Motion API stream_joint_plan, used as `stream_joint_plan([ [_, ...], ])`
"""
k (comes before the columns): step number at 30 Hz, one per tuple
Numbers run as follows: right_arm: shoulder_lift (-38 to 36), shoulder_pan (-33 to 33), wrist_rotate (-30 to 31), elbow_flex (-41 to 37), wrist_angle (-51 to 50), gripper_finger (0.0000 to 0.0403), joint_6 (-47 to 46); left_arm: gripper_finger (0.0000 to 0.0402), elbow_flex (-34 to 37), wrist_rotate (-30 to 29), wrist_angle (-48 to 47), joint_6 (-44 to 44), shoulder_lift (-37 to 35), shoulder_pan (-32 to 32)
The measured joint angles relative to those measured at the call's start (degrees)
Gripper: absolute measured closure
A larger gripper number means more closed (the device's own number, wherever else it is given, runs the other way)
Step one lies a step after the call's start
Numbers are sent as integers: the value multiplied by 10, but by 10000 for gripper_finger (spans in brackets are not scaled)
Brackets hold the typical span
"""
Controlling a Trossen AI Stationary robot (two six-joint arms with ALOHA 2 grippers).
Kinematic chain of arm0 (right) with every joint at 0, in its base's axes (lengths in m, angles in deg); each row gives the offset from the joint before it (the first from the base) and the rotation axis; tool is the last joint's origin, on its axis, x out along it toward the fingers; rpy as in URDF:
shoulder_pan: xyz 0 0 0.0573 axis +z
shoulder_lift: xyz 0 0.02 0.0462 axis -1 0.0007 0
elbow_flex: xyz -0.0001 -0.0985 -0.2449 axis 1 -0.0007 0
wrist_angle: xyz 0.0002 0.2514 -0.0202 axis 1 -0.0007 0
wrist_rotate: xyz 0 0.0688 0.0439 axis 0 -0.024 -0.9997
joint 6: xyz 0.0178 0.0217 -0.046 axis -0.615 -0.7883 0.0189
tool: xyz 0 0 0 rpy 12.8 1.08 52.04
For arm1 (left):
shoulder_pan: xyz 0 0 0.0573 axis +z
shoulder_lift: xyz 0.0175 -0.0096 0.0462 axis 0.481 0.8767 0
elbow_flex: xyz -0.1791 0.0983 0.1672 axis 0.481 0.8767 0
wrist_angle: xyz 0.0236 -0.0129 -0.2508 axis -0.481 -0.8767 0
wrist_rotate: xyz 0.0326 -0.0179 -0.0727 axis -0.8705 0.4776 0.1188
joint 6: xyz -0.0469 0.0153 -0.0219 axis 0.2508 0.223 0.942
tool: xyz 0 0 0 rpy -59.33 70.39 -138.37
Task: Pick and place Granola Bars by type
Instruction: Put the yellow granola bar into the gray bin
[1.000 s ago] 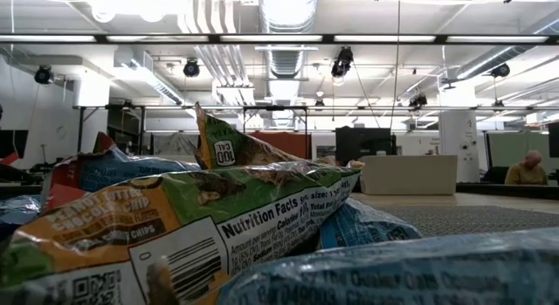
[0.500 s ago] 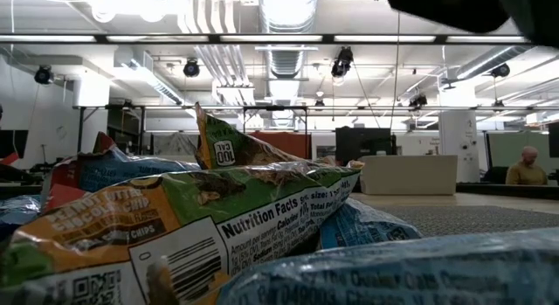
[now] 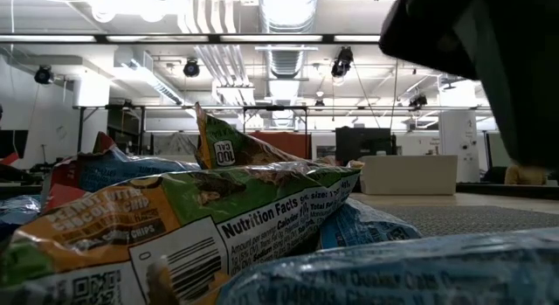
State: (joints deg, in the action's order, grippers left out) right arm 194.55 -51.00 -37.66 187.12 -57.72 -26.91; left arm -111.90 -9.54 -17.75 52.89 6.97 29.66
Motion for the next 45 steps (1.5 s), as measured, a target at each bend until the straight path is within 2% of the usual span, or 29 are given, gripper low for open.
stream_joint_plan([
  [26,47,0,1,1,-1,186,-34,402,0,0,1,0,0,0],
  [45,47,0,1,0,-6,309,-29,402,0,0,1,0,0,0],
])
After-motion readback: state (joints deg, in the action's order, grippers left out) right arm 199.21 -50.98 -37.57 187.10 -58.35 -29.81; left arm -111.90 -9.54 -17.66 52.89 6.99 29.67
